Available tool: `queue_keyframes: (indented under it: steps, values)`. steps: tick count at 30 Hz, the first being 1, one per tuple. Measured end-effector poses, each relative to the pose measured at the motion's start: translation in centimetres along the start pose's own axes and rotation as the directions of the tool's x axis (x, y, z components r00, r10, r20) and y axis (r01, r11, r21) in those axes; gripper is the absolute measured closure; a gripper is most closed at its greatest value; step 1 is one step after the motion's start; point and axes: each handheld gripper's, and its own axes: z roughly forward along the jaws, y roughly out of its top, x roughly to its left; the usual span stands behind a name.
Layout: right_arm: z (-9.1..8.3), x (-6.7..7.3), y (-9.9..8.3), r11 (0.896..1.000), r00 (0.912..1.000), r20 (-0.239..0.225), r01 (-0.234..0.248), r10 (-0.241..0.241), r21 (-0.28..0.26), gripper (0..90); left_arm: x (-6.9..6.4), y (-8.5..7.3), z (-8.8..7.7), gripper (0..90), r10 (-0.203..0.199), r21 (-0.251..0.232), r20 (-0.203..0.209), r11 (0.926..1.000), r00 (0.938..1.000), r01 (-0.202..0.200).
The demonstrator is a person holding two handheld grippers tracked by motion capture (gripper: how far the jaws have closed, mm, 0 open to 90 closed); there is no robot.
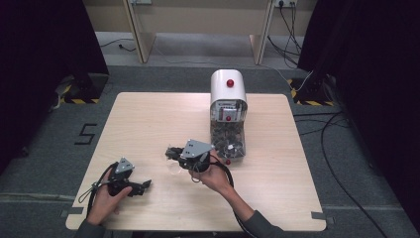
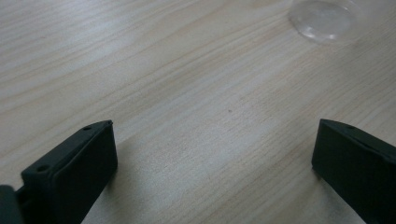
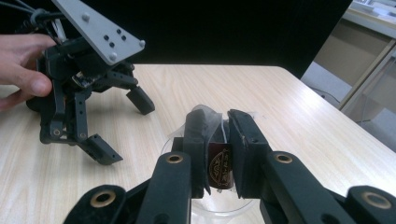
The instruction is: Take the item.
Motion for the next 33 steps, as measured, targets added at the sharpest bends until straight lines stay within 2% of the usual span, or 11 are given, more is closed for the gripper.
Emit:
queue_keyframes:
  steps: [19, 27, 33]
  values:
    - [1.5, 0.3, -1.1, 0.999, 0.9998, -0.018, 0.001, 0.000, 0.035, 77.8, 0.0, 0.0, 0.0, 0.0, 0.000, 0.000, 0.001, 1.0000, 1.0000, 0.000]
    - [1.9, 0.3, -1.6, 0.998, 0.9996, -0.007, -0.028, 0.029, 0.049, 72.4, 0.0, 0.0, 0.0, 0.0, 0.000, 0.001, 0.001, 1.0000, 1.0000, 0.000]
    - [1.9, 0.2, -1.5, 0.999, 0.9998, -0.009, -0.020, 0.020, 0.038, 70.0, 0.0, 0.0, 0.0, 0.0, 0.000, 0.000, 0.000, 1.0000, 1.0000, 0.000]
